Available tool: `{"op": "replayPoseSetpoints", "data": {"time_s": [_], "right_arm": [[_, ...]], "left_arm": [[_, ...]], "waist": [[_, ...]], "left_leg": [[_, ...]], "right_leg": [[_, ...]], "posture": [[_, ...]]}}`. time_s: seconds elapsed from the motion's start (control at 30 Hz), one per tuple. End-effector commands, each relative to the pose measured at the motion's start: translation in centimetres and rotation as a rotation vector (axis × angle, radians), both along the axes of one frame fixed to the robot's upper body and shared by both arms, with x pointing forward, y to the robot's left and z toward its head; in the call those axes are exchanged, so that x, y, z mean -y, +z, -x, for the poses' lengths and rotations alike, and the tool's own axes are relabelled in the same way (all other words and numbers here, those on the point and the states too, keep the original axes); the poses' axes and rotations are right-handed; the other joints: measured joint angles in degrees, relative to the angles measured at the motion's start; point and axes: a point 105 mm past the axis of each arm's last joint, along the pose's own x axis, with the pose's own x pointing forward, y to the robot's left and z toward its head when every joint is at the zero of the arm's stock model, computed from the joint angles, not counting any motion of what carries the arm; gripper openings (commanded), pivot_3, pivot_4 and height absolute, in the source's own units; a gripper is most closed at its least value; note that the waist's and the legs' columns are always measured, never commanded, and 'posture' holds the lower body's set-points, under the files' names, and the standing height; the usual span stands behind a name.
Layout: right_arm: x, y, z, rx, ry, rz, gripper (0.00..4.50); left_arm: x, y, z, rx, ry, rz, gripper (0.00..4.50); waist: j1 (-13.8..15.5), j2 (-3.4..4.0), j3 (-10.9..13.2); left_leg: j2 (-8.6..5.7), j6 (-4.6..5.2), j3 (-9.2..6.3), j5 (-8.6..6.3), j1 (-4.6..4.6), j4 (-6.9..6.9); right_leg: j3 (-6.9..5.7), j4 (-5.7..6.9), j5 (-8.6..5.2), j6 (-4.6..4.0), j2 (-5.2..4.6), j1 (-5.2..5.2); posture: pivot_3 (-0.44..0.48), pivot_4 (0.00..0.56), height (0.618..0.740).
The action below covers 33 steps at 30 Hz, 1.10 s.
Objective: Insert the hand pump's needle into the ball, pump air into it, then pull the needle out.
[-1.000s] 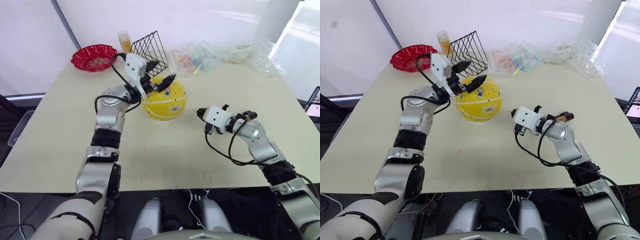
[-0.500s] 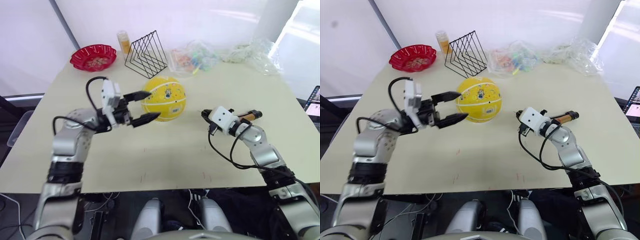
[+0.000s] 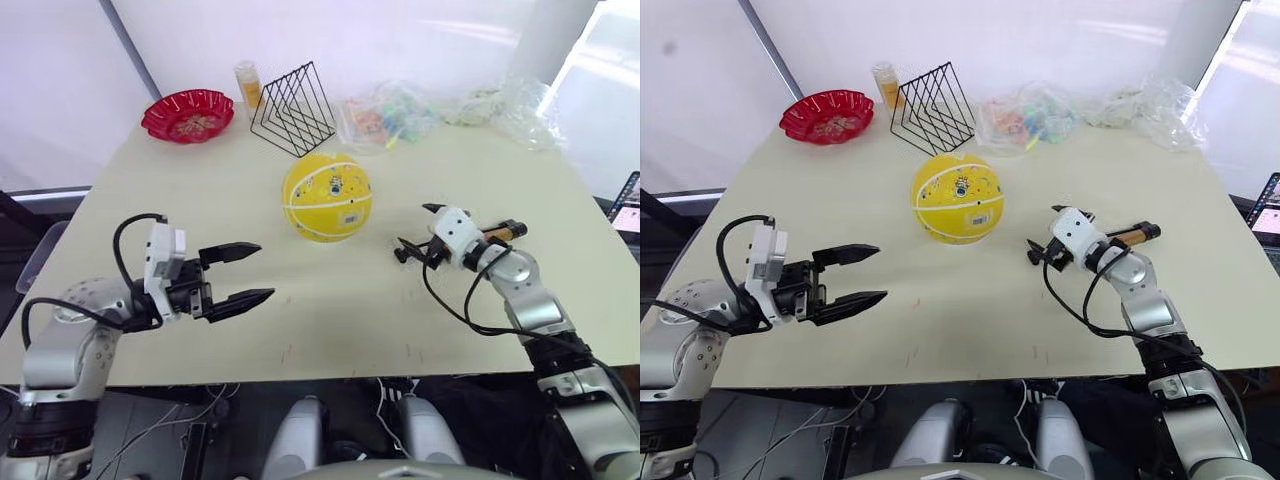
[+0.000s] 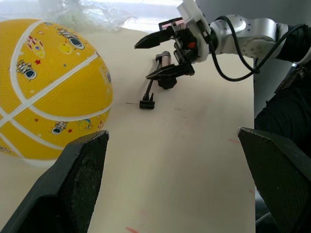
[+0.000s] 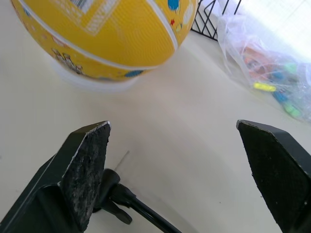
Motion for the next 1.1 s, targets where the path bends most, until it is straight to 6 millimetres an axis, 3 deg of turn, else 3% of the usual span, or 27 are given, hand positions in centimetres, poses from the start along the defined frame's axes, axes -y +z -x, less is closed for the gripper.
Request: {"op": "replayPoseSetpoints", "data": {"time_s": [0.03, 0.23, 0.43, 0.6, 0.97, 1.1], "right_arm": [[0.7, 2.3, 0.8, 0.046, 0.009, -0.061, 4.44], [3.1, 2.6, 4.6, -0.030, 0.000, -0.194, 4.44], [6.3, 1.1, 7.4, -0.086, -0.080, -0.232, 4.44], [9.0, -0.5, 9.7, -0.148, -0.150, -0.214, 4.44], [11.6, -2.4, 12.2, -0.253, -0.207, -0.247, 4.44], [11.9, -2.5, 12.3, -0.255, -0.207, -0.248, 4.44]], "left_arm": [[-0.4, 1.1, 0.0, 0.083, 0.037, -0.019, 4.50], [-1.3, 0.0, 0.3, 0.064, 0.119, -0.012, 4.50], [-2.1, -1.2, 0.1, 0.048, 0.211, 0.012, 4.50], [-3.0, -3.6, 0.4, -0.003, 0.303, -0.013, 4.50], [-4.9, -7.4, 1.6, -0.052, 0.445, -0.098, 4.50], [-5.2, -7.9, 1.8, -0.038, 0.449, -0.131, 4.50]], "waist": [[0.01, 0.00, 0.00], [0.09, 0.00, 0.00], [-0.01, 0.00, 0.00], [0.12, 0.01, -0.01], [0.17, 0.00, -0.02], [0.18, -0.01, -0.02]], "left_leg": [[0.00, 0.00, 0.01, 0.00, 0.00, 0.00], [0.00, 0.02, 0.03, -0.02, -0.03, -0.05], [0.05, 0.03, 0.06, -0.02, 0.04, -0.03], [0.26, 0.03, 0.16, -0.02, 0.16, 0.00], [0.42, 0.03, 0.26, -0.02, 0.22, 0.01], [0.42, 0.03, 0.27, -0.02, 0.22, 0.01]], "right_leg": [[0.00, 0.00, 0.00, 0.00, 0.00, 0.00], [0.02, -0.08, -0.01, -0.02, -0.01, 0.00], [0.02, -0.05, -0.01, 0.01, 0.00, 0.03], [0.07, -0.05, -0.05, -0.03, 0.17, 0.08], [0.15, -0.05, -0.15, -0.20, 0.24, 0.09], [0.16, -0.06, -0.15, -0.20, 0.26, 0.09]], "posture": [[0.000, 0.150, 0.737], [0.000, 0.150, 0.737], [0.000, 0.150, 0.737], [0.000, 0.150, 0.737], [0.000, 0.150, 0.737], [0.000, 0.150, 0.737]]}}
